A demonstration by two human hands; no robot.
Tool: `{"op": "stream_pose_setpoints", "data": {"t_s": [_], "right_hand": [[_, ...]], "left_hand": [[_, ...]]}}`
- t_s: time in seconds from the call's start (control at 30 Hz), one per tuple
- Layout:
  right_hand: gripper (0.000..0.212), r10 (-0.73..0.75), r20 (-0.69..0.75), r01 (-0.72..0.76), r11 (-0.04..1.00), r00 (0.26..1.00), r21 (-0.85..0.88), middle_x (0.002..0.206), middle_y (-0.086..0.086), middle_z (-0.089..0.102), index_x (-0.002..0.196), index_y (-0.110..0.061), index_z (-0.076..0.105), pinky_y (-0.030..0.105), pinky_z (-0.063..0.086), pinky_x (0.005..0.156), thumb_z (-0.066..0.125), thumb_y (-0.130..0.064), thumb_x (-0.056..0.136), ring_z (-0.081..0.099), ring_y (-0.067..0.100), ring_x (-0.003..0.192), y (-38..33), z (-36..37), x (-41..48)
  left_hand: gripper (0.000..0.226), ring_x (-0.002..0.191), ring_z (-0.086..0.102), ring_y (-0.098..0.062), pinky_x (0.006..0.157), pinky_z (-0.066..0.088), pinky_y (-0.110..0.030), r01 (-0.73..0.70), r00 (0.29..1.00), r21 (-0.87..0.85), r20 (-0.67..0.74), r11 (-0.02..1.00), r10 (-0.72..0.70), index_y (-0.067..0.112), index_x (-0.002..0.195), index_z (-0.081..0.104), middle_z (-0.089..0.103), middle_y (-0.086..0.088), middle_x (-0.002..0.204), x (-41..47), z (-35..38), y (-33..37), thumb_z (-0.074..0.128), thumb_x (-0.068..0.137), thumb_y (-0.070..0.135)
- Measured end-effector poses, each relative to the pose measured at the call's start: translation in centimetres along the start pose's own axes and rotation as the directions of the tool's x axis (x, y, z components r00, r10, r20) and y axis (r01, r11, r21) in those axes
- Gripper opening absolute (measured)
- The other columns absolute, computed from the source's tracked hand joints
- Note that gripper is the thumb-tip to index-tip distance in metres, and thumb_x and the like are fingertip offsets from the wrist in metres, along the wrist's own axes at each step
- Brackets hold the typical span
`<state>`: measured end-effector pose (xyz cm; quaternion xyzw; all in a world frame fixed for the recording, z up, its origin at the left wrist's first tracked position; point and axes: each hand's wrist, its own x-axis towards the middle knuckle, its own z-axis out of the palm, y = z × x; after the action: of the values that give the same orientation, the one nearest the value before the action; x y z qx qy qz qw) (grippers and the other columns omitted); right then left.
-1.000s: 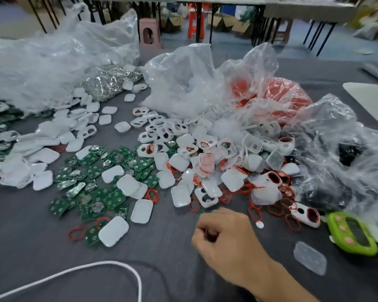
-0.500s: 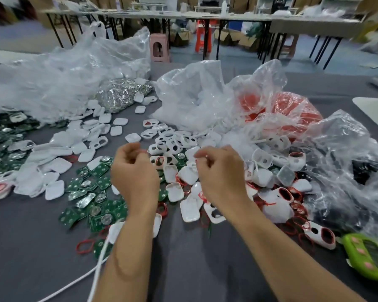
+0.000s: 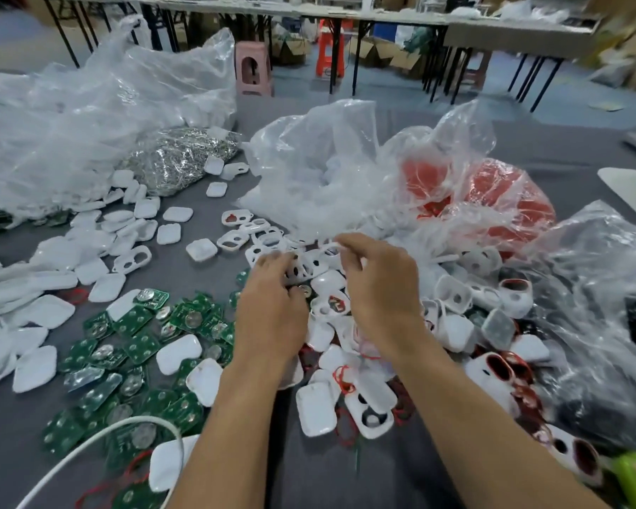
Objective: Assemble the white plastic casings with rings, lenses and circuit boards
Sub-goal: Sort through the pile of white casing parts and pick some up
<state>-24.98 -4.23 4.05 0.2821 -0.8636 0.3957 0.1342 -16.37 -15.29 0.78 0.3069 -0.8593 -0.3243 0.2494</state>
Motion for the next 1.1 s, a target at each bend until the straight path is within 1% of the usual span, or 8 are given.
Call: {"op": "stream_pose_setpoints", "data": {"t_s": [0.13,0.23,0.43,0.57,0.67,0.77,0.87,1.1], "right_hand": [[0.017,0.275,-0.037,-0.234,0.876,0.961,0.423,0.080,-0.023,0.075,0.087,-0.038,0.077,0.010,0.053,0.065,0.076,-0.022,0.091,0.072,-0.003,0.075,2.1,-5.1,-5.1],[0.015,0.432,-0.016,-0.363,0.776,0.902,0.516,0.072,-0.011,0.076,0.079,-0.033,0.077,0.016,0.052,0.053,0.082,-0.020,0.086,0.073,0.007,0.063,4.0,-7.7,-8.5],[0.013,0.259,-0.118,-0.179,0.871,0.959,0.457,0.076,-0.020,0.075,0.085,-0.030,0.076,0.009,0.051,0.061,0.080,-0.018,0.087,0.073,0.000,0.070,3.7,-10.5,-11.3],[0.008,0.153,-0.187,-0.127,0.981,0.970,0.145,0.070,-0.015,0.073,0.080,-0.028,0.074,0.028,0.055,0.066,0.078,-0.034,0.085,0.069,0.004,0.065,3.3,-9.8,-12.6],[0.013,0.138,-0.204,-0.126,0.990,0.969,0.071,0.063,-0.009,0.070,0.077,-0.023,0.074,0.032,0.052,0.062,0.076,-0.034,0.083,0.064,0.012,0.059,2.8,-9.3,-12.5],[0.004,0.116,-0.083,-0.105,0.986,0.990,0.129,0.064,-0.012,0.067,0.081,-0.023,0.075,0.023,0.046,0.060,0.075,-0.019,0.084,0.059,0.008,0.060,3.0,-9.3,-12.5],[0.025,0.107,0.009,-0.106,0.960,0.994,0.257,0.078,-0.020,0.074,0.088,-0.027,0.079,0.015,0.054,0.073,0.071,-0.004,0.082,0.069,-0.004,0.074,3.5,-10.5,-12.1],[0.017,0.031,0.432,0.010,0.996,0.902,-0.093,0.087,-0.011,0.075,0.093,-0.030,0.078,0.035,0.057,0.081,0.076,-0.019,0.081,0.067,0.012,0.088,3.0,-10.2,-12.9]], "left_hand": [[0.041,0.127,0.056,-0.002,0.108,0.040,-0.024,-0.068,0.997,-0.205,-0.051,0.976,0.059,0.039,0.128,0.067,0.067,0.020,0.130,-3.1,-1.2,3.8,0.062,0.088,0.028],[0.031,0.096,0.067,0.010,0.080,0.054,-0.018,0.063,0.970,-0.469,0.236,0.881,0.056,0.045,0.116,0.073,0.072,0.032,0.100,-7.2,-0.4,6.6,0.065,0.087,0.037],[0.034,0.053,0.064,-0.020,0.051,0.051,-0.036,0.262,0.927,-0.676,0.374,0.689,0.014,0.030,0.104,0.080,0.074,-0.007,0.071,-11.1,1.0,8.4,0.059,0.098,0.005],[0.026,0.068,0.073,-0.011,0.067,0.058,-0.031,0.044,0.996,-0.539,0.089,0.841,0.005,0.043,0.105,0.077,0.078,0.013,0.083,-12.1,1.8,8.1,0.063,0.096,0.022],[0.038,0.100,0.064,0.013,0.092,0.050,-0.015,-0.013,0.987,-0.427,0.137,0.904,0.079,0.046,0.122,0.069,0.074,0.025,0.105,-12.4,2.2,7.9,0.053,0.088,0.053],[0.037,0.100,0.066,0.006,0.086,0.050,-0.014,-0.018,0.956,-0.463,0.252,0.886,0.151,0.042,0.128,0.066,0.074,0.018,0.107,-12.2,2.3,8.1,0.055,0.093,0.046],[0.029,0.089,0.074,-0.012,0.072,0.061,-0.028,0.166,0.967,-0.725,0.252,0.669,0.034,0.024,0.112,0.074,0.077,0.006,0.096,-11.7,1.9,8.6,0.051,0.103,0.009],[0.031,0.063,0.064,-0.015,0.055,0.055,-0.026,0.308,0.950,-0.810,0.290,0.499,-0.116,0.019,0.109,0.070,0.073,-0.002,0.080,-9.4,0.5,7.3,0.047,0.102,0.001]]}}
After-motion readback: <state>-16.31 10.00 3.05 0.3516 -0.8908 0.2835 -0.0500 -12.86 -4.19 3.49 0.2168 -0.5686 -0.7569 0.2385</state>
